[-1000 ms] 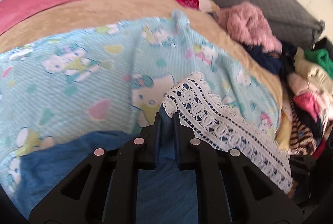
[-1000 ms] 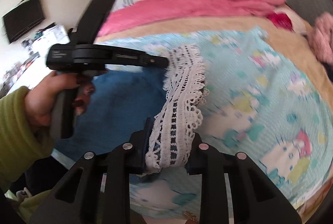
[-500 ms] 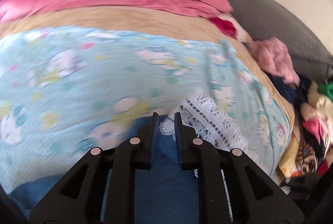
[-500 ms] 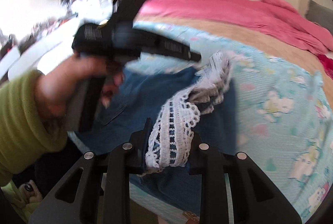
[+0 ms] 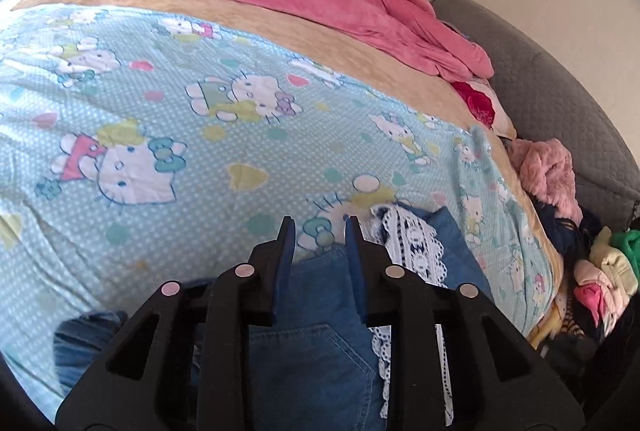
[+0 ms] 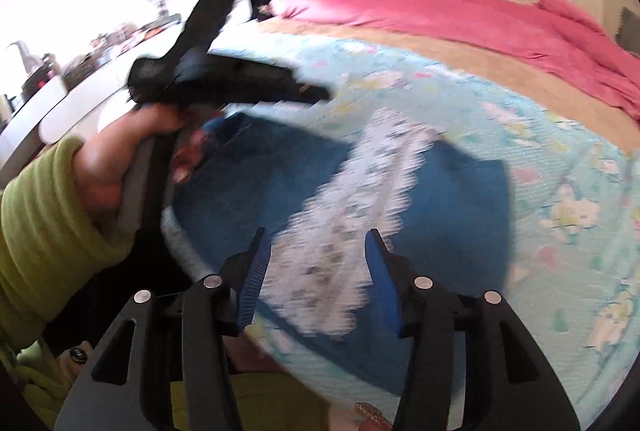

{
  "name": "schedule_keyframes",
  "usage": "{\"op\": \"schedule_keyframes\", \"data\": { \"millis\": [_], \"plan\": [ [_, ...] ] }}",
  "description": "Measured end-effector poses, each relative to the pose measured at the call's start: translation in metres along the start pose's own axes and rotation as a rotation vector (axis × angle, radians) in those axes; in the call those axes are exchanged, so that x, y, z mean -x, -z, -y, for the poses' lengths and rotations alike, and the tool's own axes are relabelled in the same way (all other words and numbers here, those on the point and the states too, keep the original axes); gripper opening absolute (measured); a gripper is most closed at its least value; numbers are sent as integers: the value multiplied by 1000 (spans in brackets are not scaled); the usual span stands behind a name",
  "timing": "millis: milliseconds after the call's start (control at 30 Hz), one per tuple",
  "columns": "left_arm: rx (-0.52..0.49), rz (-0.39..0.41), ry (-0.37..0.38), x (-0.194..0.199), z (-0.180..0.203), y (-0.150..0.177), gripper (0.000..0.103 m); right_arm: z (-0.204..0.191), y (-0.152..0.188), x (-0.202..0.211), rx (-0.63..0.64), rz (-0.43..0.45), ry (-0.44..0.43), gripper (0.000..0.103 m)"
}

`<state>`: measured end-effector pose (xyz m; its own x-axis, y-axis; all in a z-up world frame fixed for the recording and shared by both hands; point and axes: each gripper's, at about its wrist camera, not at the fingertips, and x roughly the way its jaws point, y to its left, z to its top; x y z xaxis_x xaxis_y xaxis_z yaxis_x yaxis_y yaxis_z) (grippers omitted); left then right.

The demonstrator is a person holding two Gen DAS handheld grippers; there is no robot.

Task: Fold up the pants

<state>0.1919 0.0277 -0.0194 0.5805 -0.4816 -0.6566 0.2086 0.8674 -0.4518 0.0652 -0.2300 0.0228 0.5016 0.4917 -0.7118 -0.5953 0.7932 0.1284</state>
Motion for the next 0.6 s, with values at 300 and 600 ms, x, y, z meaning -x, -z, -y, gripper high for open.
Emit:
{"op": "schedule_keyframes", "data": {
  "millis": [300,600],
  "plan": [
    [48,-63,119,-30,19,-3,42,120,-16,-4,-235,12,176,48],
    [122,-136,121,-72,19,-2,51,175,-44,-72,-308,-91,118,48]
  ]
}}
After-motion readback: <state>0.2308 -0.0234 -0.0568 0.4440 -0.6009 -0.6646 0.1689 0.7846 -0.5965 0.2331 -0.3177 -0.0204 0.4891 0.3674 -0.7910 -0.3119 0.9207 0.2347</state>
